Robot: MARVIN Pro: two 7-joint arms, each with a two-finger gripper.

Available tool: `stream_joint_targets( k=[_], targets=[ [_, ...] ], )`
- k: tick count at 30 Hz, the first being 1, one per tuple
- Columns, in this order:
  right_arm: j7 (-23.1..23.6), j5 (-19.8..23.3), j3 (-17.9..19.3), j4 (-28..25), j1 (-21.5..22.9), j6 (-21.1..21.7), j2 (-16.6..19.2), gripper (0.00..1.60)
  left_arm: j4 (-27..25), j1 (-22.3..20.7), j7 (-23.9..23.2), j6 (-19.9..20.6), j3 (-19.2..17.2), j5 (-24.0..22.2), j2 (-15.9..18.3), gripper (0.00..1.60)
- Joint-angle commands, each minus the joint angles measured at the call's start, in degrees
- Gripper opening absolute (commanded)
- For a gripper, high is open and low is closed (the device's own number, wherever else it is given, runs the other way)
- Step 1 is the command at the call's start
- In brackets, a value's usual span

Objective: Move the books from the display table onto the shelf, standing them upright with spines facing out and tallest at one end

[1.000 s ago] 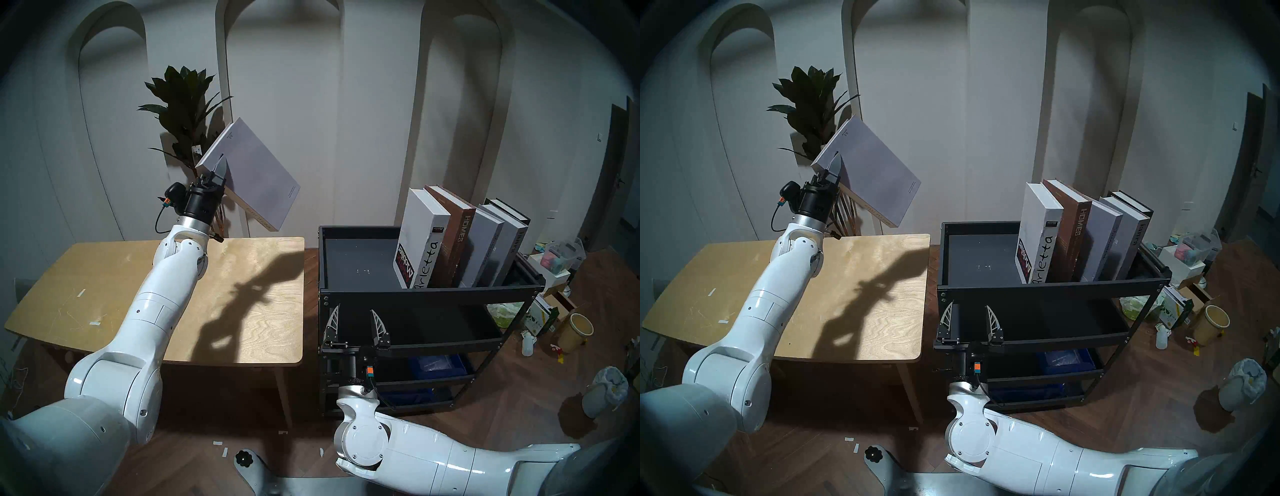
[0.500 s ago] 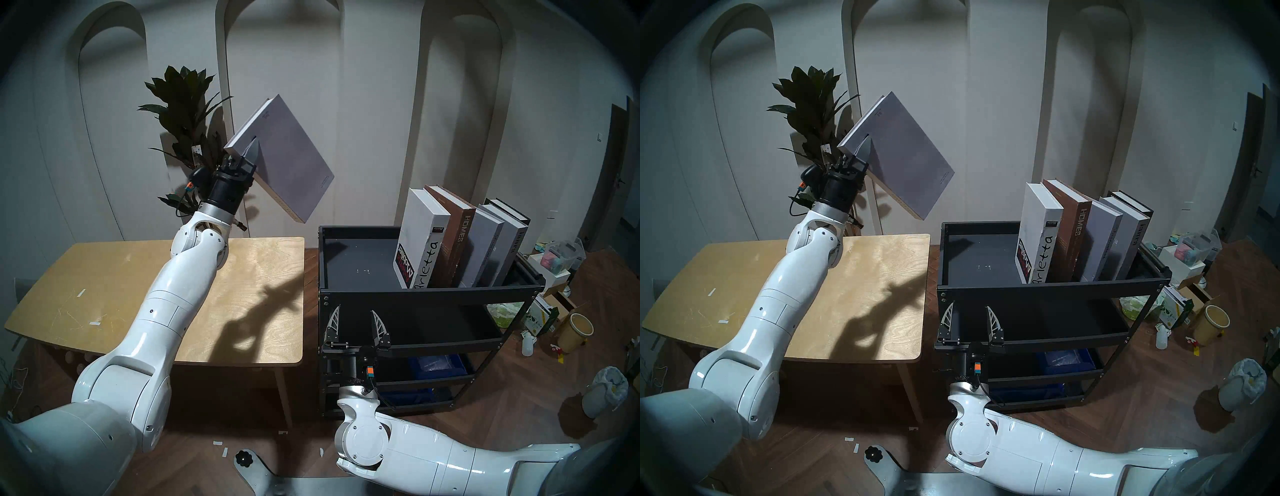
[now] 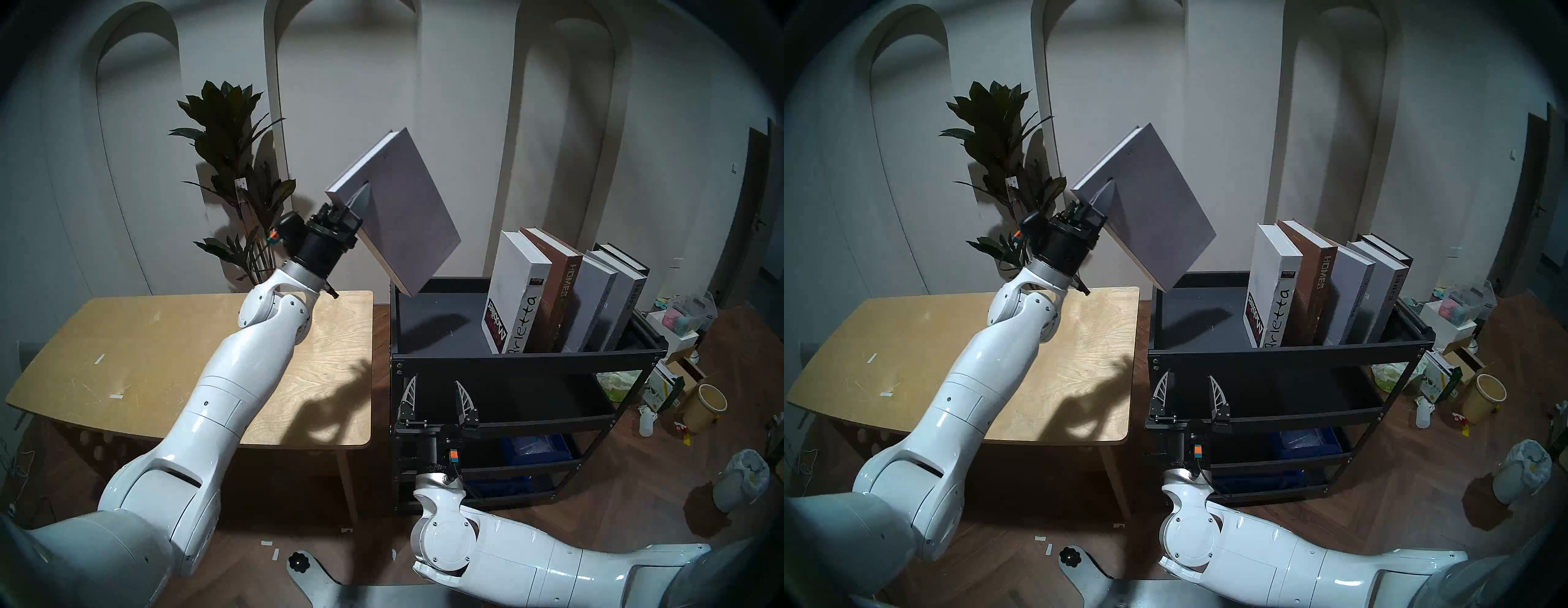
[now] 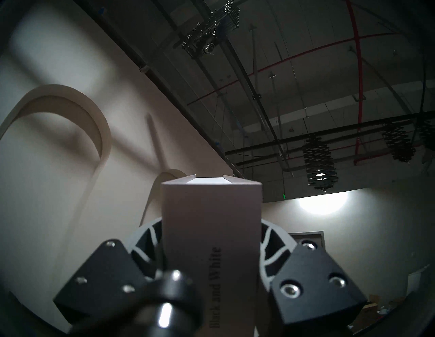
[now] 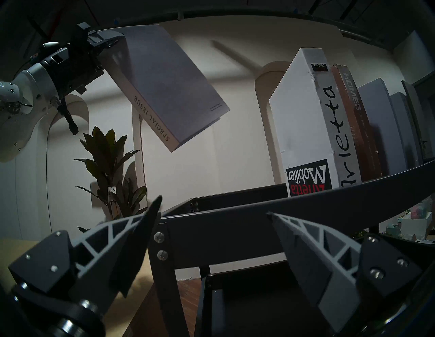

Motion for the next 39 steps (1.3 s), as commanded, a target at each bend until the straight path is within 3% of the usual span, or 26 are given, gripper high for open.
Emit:
stream_joint_targets(
  k=[1,12,19,26,39],
  targets=[
    [0.05,-0.11,-0.02,-0.52,0.25,-0.13,-0.48,1.60,-5.81,2.08,1.16,0.70,1.13,0.57,-0.12,0.00],
    [0.05,-0.13,-0.02,-0.54,0.31,-0.15,-0.58,1.60,-12.86,0.69,7.45,-0.54,-5.42,2.87,3.88,0.00],
    [0.05,-0.16,-0.03,-0.66,0.36,-0.19,-0.71,1.60,-14.84,3.76,13.81,0.45,-7.75,5.24,5.34,0.00],
    [0.03,-0.19,-0.02,-0.74,0.39,-0.24,-0.80,1.60,-14.89,6.33,20.78,2.64,-6.75,8.02,5.23,0.00],
    [0.10,-0.19,-0.01,-0.80,0.40,-0.35,-0.89,1.60,-18.39,6.04,34.74,10.05,-2.00,14.29,3.19,0.00]
  ],
)
